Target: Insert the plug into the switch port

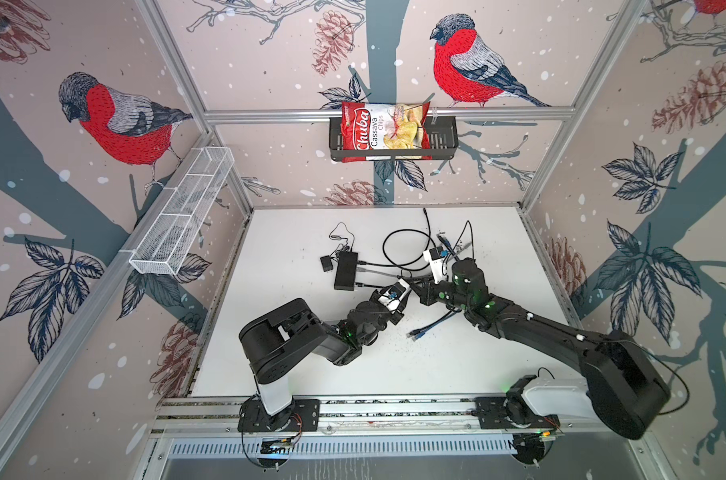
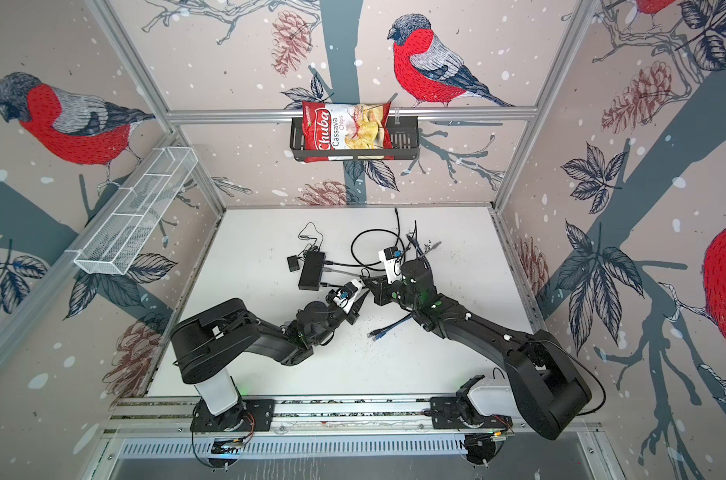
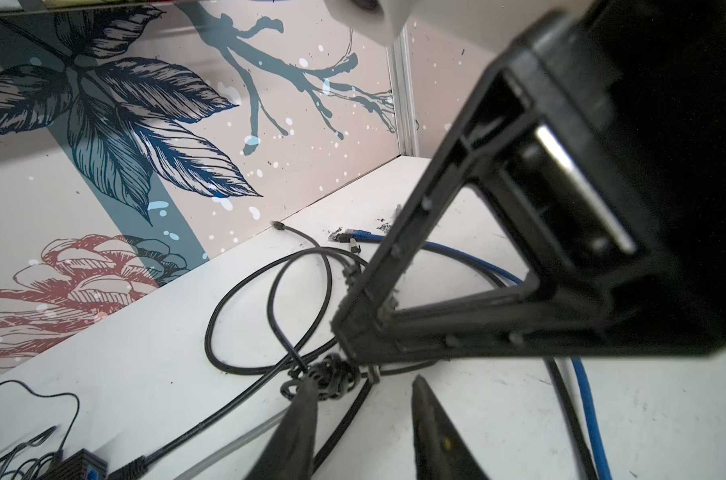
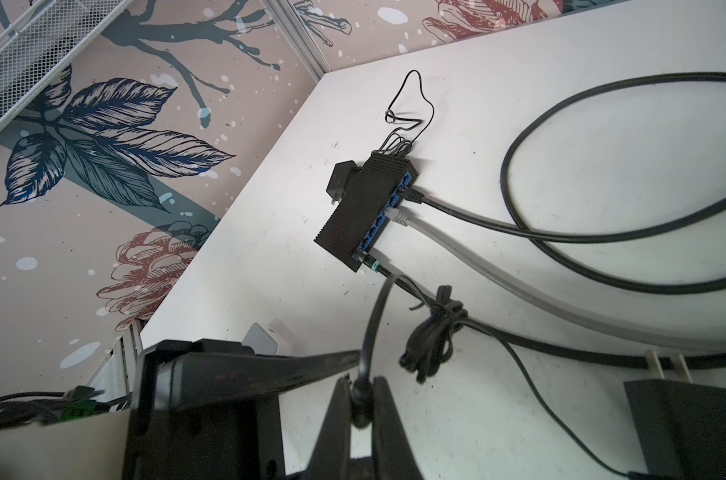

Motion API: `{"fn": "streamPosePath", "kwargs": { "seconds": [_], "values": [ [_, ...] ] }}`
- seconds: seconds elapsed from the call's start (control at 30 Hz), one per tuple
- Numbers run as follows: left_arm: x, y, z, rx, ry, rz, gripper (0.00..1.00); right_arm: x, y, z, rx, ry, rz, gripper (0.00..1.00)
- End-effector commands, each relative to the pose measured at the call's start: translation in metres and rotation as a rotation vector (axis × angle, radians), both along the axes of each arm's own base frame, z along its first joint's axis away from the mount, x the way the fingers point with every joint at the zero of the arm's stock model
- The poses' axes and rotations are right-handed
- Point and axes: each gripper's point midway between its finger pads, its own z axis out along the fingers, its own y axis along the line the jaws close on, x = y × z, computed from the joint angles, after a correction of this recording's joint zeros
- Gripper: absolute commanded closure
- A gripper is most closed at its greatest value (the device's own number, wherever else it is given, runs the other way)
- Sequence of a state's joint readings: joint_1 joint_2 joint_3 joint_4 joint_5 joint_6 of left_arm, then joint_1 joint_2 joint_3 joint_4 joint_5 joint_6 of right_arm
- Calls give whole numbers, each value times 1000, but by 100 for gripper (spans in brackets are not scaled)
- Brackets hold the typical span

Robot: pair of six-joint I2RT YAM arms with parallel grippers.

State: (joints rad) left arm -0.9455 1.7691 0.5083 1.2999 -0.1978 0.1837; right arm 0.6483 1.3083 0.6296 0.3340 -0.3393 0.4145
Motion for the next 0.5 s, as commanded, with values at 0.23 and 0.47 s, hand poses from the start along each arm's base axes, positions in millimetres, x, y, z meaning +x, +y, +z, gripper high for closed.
{"fn": "streamPosePath", "kwargs": {
  "seconds": [0.23,0.47],
  "values": [
    [0,-8,11,-28,-26,-20,81,0,2,2,-1,-21,7,94],
    [1,-9,8,-20,-18,-18,88,-2,4,3,3,-23,15,94]
  ]
}}
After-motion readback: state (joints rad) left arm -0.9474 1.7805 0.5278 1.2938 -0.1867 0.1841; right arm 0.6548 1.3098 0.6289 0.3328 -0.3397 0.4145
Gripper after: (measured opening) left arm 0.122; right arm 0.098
